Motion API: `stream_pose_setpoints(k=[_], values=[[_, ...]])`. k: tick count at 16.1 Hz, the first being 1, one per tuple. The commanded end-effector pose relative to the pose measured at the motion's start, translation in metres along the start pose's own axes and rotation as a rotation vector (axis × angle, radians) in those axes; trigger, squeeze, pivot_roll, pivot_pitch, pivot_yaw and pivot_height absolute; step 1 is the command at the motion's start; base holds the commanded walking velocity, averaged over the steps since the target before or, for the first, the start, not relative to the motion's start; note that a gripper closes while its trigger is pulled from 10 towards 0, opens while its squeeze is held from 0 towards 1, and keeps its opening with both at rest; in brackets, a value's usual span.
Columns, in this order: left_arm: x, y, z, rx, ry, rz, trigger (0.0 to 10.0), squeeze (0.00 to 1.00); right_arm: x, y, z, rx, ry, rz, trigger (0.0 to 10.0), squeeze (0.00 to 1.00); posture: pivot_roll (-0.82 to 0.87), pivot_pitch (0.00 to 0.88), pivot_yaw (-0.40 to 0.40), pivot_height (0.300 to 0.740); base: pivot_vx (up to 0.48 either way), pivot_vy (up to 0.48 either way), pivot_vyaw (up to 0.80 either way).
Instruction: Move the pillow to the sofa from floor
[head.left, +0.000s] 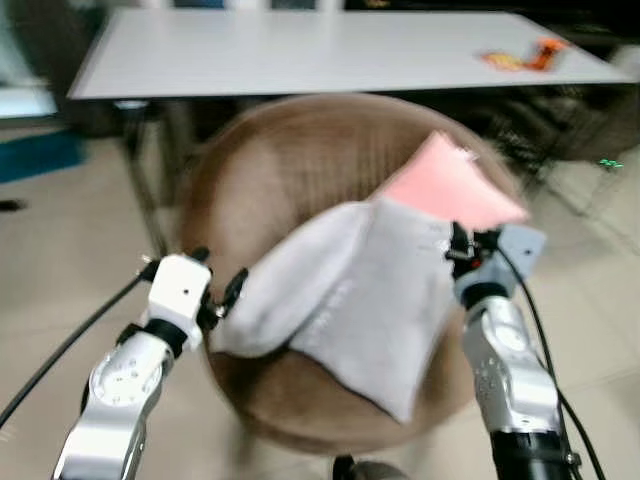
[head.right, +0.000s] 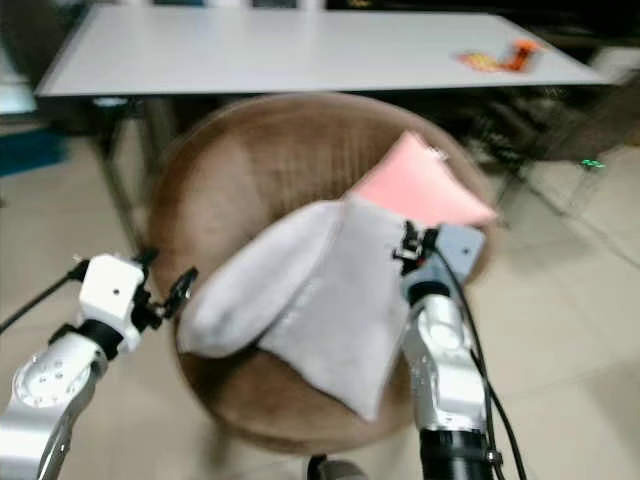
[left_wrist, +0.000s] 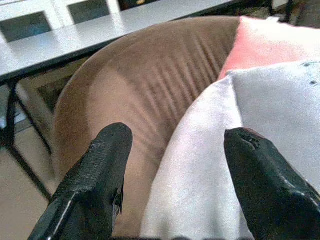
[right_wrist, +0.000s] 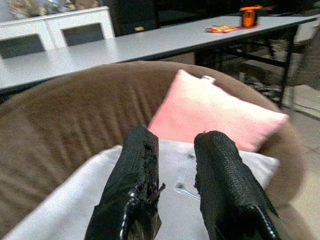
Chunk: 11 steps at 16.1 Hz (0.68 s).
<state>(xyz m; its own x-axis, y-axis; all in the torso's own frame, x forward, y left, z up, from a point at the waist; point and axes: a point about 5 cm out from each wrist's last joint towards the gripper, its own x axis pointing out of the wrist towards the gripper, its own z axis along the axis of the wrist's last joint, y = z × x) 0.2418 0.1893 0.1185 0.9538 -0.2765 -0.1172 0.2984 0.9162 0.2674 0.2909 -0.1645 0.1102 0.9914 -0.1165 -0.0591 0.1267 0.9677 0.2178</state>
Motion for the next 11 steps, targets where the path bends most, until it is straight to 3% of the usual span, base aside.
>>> stream_pose_setpoints(k=[1, 5, 11], values=[[0.001, 0.000, 0.003, 0.006, -0.006, 0.018, 10.0, 0.00, -0.001, -0.001, 0.003, -0.020, 0.010, -0.003, 10.0, 0.00, -0.01, 0.000, -0.049, 0.740, 0.000, -0.307, -0.79], [0.001, 0.002, 0.004, 0.003, -0.001, 0.077, 10.0, 0.00, -0.001, 0.014, 0.017, -0.045, 0.042, 0.074, 10.0, 0.00, -0.01, 0.000, -0.060, 0.740, 0.000, -0.308, -0.79], [0.007, 0.003, 0.007, -0.001, -0.009, 0.106, 10.0, 0.00, 0.002, 0.019, 0.018, -0.047, 0.069, 0.100, 10.0, 0.00, -0.01, 0.000, -0.063, 0.740, 0.000, -0.307, 0.00]])
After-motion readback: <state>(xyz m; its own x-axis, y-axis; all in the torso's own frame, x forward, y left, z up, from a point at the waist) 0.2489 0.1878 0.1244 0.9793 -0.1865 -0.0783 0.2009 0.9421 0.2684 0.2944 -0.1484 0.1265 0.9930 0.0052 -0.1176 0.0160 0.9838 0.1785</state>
